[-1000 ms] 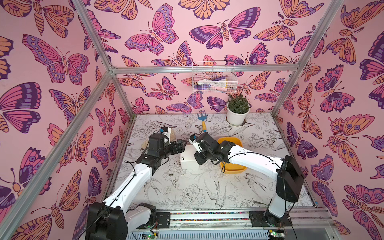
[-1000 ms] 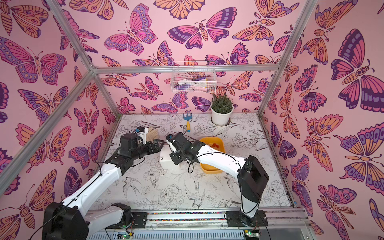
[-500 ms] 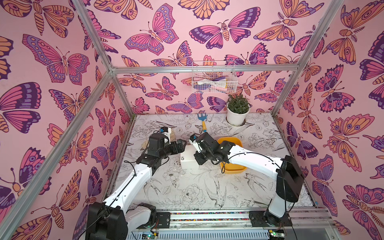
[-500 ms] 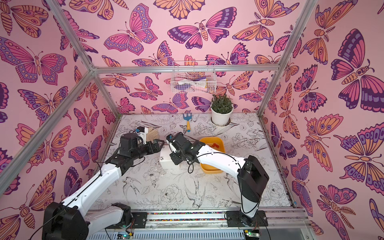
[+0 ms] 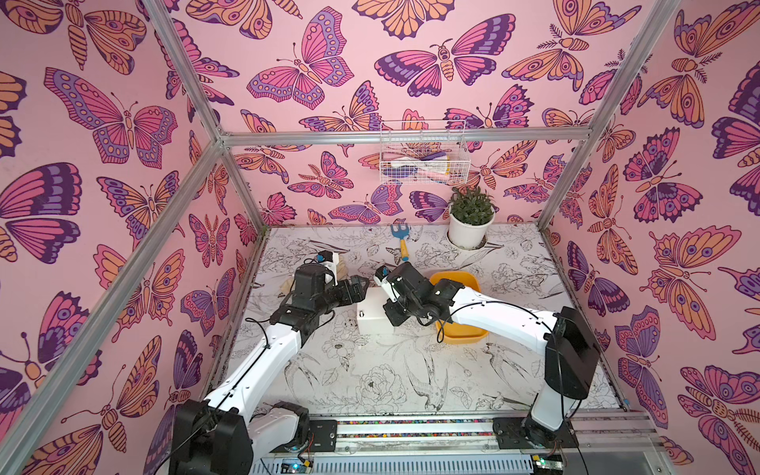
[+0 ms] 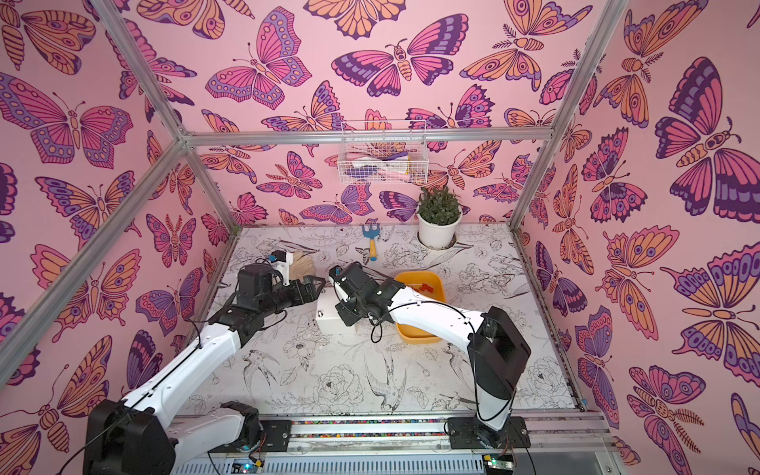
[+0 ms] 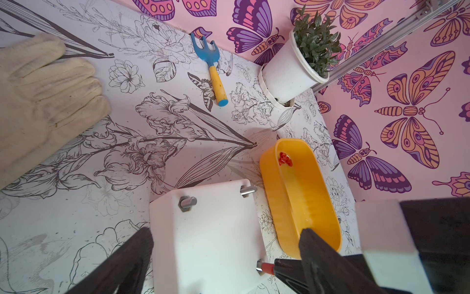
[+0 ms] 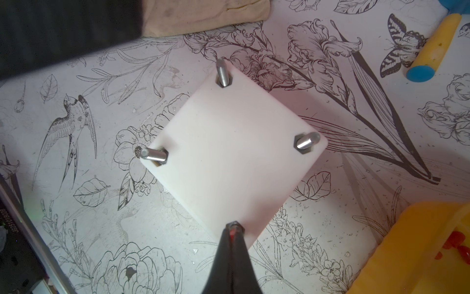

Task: Cover the protruding screws with screw protection sleeves
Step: Attach the screw protection sleeve to the screw.

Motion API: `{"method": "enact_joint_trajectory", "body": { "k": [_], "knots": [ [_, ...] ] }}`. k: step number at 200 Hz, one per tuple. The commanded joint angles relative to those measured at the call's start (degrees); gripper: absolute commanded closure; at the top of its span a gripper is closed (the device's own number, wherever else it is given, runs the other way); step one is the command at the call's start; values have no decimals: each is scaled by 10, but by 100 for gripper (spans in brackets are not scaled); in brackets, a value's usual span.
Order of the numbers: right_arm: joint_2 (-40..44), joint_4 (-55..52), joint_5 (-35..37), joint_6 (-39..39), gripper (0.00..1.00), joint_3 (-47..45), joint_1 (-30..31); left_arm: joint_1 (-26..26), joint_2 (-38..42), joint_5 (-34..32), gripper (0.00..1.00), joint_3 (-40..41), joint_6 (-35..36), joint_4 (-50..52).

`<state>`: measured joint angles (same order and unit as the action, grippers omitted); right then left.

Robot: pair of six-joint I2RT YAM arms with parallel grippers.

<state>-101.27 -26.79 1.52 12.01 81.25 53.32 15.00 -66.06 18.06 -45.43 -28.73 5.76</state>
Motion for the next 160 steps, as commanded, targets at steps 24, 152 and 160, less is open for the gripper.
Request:
{"method": "enact_joint_trajectory", "body": {
  "k": [24, 152, 160],
  "knots": [
    [-19, -7, -2, 8, 100, -7, 0, -4, 0, 8, 8, 9, -3, -13],
    [-25, -5, 8, 14, 100, 13, -8, -5, 9, 4, 8, 13, -3, -13],
    [-23, -5, 8, 15, 100, 17, -8, -5, 9, 6, 8, 11, -3, -12]
  ]
}}
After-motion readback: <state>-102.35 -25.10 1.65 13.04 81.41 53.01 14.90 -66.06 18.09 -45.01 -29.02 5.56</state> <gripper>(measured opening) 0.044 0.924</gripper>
